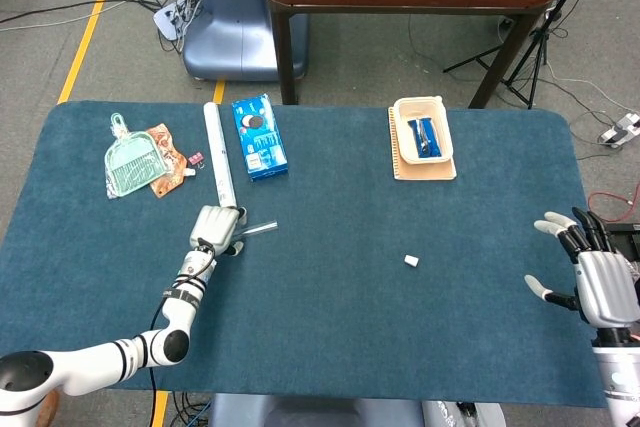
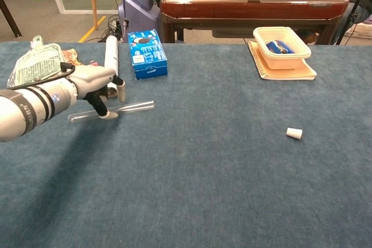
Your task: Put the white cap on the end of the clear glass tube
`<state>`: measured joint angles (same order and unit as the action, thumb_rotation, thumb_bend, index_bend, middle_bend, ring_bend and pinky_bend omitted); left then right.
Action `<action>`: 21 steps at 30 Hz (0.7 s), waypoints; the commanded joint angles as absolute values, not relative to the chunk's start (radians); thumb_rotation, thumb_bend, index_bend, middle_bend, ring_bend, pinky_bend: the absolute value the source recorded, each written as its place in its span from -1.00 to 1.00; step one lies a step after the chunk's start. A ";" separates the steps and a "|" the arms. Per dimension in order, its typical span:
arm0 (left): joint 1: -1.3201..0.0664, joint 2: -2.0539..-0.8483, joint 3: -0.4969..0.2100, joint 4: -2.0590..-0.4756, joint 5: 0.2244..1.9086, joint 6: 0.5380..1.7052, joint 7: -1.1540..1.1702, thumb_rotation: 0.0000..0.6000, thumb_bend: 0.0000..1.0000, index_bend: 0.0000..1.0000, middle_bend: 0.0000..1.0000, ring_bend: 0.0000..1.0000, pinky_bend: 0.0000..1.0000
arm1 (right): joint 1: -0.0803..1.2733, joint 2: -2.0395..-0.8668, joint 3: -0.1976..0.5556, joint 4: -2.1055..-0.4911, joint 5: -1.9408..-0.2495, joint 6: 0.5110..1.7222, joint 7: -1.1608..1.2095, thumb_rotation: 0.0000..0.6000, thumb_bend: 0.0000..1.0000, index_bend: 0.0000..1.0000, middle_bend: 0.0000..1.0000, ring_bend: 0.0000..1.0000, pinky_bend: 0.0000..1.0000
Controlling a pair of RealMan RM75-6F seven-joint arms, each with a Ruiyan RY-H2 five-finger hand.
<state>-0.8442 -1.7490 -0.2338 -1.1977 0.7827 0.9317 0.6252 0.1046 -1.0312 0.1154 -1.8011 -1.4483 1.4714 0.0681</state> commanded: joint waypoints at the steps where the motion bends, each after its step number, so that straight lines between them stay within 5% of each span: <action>1: -0.844 -1.753 -0.233 -1.193 0.776 0.934 0.624 1.00 -0.55 -0.15 1.00 0.93 1.00 | 0.105 -1.031 0.115 -1.800 -1.448 1.470 0.069 1.00 -0.67 -0.44 -0.62 -0.90 -0.89; 6: -0.848 -1.760 -0.236 -1.179 0.748 0.926 0.632 0.90 -0.55 -0.13 1.00 0.93 1.00 | 0.105 -1.033 0.113 -1.800 -1.450 1.467 0.069 1.00 -0.67 -0.43 -0.62 -0.90 -0.89; 14: -0.860 -1.766 -0.241 -1.182 0.704 0.913 0.652 0.39 -0.55 -0.07 1.00 0.93 1.00 | 0.100 -1.029 0.113 -1.804 -1.448 1.473 0.066 1.00 -0.67 -0.43 -0.62 -0.90 -0.89; 21: -0.866 -1.756 -0.233 -1.218 0.691 0.915 0.664 0.33 -0.55 -0.03 1.00 0.93 1.00 | 0.097 -1.028 0.112 -1.807 -1.449 1.476 0.064 1.00 -0.67 -0.44 -0.62 -0.90 -0.89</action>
